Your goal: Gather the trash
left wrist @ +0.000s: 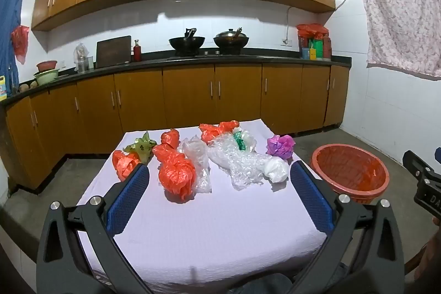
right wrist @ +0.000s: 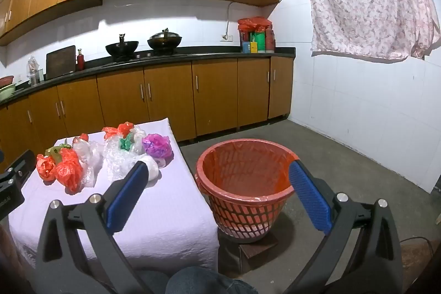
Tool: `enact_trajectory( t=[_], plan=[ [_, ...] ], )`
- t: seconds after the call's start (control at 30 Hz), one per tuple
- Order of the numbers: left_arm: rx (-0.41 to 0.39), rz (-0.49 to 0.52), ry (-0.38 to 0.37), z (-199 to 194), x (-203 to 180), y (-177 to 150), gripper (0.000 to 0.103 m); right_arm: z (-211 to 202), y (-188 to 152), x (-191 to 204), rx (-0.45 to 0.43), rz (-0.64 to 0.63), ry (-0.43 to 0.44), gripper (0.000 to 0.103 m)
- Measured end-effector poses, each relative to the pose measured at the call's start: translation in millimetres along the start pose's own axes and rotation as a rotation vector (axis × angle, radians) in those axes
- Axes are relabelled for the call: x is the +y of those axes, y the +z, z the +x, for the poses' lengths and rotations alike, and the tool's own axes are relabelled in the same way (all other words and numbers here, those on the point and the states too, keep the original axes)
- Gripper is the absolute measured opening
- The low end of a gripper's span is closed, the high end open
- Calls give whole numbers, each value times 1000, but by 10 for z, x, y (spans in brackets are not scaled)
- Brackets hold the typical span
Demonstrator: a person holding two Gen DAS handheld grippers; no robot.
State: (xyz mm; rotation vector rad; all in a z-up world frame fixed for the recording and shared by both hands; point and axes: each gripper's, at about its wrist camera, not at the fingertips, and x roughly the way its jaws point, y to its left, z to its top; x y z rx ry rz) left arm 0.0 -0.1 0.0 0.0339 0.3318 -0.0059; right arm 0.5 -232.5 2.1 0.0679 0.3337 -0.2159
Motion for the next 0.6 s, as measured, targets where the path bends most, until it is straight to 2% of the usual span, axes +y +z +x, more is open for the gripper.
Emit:
enact_trajectory(
  t=[0.6],
  plan=[
    [6, -4, -1, 3, 3, 0, 101, 10, -22, 7, -1, -4, -2, 99]
  ],
)
